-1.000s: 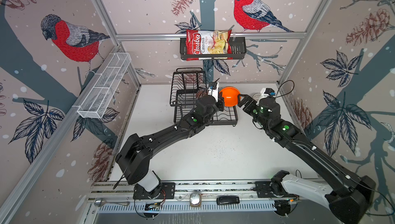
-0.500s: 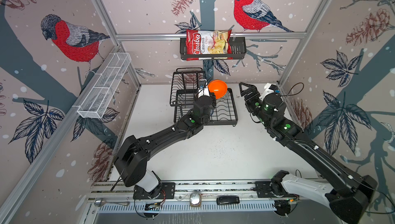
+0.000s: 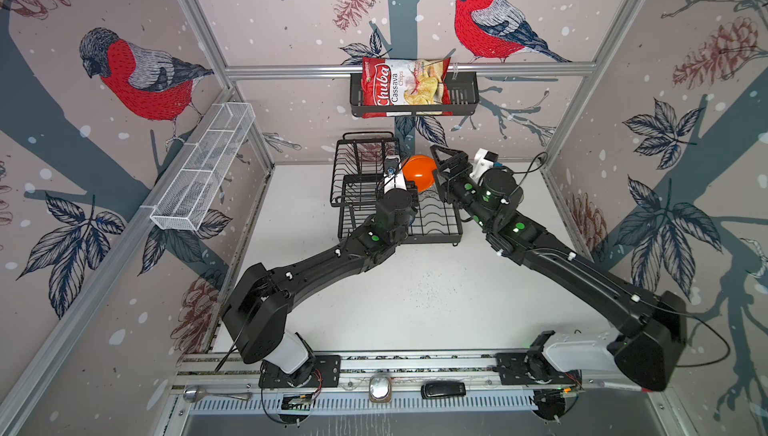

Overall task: Load the bowls into the dish rack
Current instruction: 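Raise the orange bowl above the rack with both grippers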

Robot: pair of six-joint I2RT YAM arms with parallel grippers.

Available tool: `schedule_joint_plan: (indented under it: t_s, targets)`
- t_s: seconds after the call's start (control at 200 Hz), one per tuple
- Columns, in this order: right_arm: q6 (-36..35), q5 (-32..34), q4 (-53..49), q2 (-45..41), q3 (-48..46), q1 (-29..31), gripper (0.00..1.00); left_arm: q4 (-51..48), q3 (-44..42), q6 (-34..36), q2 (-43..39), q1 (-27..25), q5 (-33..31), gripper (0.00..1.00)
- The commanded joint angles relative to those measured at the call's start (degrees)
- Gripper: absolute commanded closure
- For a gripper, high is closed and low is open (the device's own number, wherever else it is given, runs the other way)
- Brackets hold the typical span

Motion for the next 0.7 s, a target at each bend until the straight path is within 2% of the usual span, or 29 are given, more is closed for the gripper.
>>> schedule_joint_plan:
  t_s: [0.0,0.26,0.4,0.505,0.695]
  targets:
    - [4.49,-2.13,6.94,2.23,1.49,0.06,0.13,6.25,-0.57,0.59,-0.88,-0.3,-0.15,1.0]
    - [7.49,0.48,7.66,6.45,4.58,-0.49,0.25,7.77,-1.44,1.68,-1.59,-1.01,-0.18,1.0]
    - [9.63,0.67,8.74,7.64,4.68,-1.15,0.36,8.55,-1.99,1.94,-1.94,-1.14,-0.16,1.0]
    - [10.22,0.86,8.63,8.04,4.7,-1.25,0.49,9.37,-2.48,2.11,-2.2,-1.18,0.15,1.0]
    - [10.89,1.39,8.34,8.09,4.29,-1.5,0.62,9.92,-3.05,2.2,-2.38,-1.3,0.61,1.0]
